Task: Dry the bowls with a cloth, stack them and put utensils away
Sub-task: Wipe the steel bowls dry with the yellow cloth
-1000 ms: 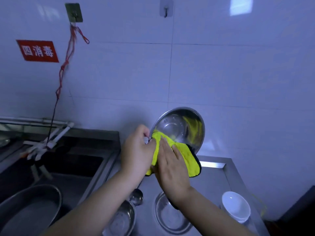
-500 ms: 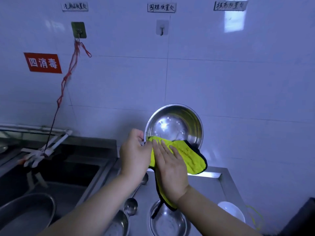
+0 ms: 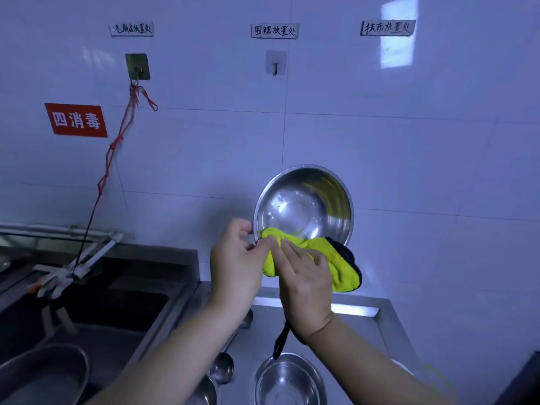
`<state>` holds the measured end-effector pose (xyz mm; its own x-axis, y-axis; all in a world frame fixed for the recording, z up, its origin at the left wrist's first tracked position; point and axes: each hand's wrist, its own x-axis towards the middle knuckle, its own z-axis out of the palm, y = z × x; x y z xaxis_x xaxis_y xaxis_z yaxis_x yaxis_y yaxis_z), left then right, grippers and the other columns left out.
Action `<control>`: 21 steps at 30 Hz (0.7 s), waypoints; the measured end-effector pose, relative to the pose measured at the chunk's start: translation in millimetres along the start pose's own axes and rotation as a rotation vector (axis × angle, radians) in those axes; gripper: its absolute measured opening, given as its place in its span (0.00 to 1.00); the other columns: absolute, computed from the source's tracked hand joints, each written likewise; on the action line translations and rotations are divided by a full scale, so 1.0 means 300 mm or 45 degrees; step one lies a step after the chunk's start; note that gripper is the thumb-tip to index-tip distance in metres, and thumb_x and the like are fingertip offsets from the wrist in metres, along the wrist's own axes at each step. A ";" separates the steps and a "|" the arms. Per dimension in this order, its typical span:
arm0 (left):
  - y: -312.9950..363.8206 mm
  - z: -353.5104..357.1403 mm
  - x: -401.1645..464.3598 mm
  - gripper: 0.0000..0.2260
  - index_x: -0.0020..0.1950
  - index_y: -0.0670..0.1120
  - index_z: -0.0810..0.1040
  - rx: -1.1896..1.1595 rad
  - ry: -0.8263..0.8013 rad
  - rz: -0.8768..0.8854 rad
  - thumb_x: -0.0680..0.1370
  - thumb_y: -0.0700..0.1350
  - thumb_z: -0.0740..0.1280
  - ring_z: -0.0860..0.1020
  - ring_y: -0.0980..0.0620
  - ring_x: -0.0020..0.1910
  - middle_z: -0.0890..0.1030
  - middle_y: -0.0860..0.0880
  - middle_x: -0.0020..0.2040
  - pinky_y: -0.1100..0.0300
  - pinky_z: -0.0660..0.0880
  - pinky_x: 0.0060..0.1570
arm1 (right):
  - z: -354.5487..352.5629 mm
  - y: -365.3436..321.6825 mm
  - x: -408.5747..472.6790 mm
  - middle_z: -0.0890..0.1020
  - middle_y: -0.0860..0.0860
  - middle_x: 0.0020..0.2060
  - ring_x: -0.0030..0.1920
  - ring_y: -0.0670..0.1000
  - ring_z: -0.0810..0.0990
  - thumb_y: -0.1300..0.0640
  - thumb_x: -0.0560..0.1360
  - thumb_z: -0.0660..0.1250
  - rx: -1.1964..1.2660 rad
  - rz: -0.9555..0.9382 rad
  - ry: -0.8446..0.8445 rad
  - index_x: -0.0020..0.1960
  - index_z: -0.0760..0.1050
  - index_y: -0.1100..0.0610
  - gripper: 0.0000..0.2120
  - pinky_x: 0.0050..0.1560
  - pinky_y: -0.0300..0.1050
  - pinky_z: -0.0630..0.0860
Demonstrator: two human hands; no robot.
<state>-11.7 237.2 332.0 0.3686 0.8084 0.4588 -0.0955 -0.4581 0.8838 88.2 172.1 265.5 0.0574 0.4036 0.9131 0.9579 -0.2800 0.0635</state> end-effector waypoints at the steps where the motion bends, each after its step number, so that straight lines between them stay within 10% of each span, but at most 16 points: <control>1: -0.008 -0.003 0.010 0.11 0.39 0.51 0.72 0.035 -0.011 0.007 0.70 0.37 0.72 0.72 0.51 0.29 0.76 0.50 0.30 0.59 0.72 0.33 | 0.003 -0.003 -0.010 0.80 0.50 0.58 0.60 0.51 0.79 0.69 0.75 0.57 0.005 -0.016 -0.015 0.69 0.67 0.56 0.23 0.50 0.47 0.68; 8: 0.074 -0.107 0.125 0.03 0.39 0.48 0.77 0.425 -0.115 0.274 0.68 0.40 0.68 0.75 0.47 0.33 0.76 0.54 0.30 0.55 0.72 0.36 | -0.037 0.189 -0.009 0.80 0.53 0.60 0.61 0.55 0.78 0.66 0.76 0.62 -0.228 -0.625 -0.133 0.68 0.67 0.55 0.21 0.53 0.52 0.73; 16: 0.010 -0.034 0.030 0.10 0.41 0.56 0.77 0.125 -0.051 0.079 0.71 0.39 0.67 0.80 0.45 0.34 0.81 0.49 0.32 0.55 0.76 0.38 | -0.004 0.016 -0.001 0.82 0.51 0.56 0.57 0.52 0.80 0.65 0.80 0.46 -0.054 -0.084 -0.092 0.67 0.71 0.56 0.22 0.50 0.48 0.69; 21: 0.042 -0.089 0.101 0.10 0.42 0.50 0.80 0.316 -0.183 0.215 0.65 0.44 0.62 0.78 0.43 0.31 0.78 0.47 0.29 0.50 0.77 0.34 | -0.006 0.067 -0.019 0.81 0.53 0.58 0.61 0.53 0.78 0.66 0.79 0.51 -0.112 -0.388 -0.154 0.69 0.66 0.56 0.20 0.52 0.48 0.70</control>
<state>-26.4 265.9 359.6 0.4953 0.6608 0.5639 0.0549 -0.6716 0.7389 106.6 162.7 262.2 -0.1897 0.5790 0.7930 0.9086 -0.2027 0.3653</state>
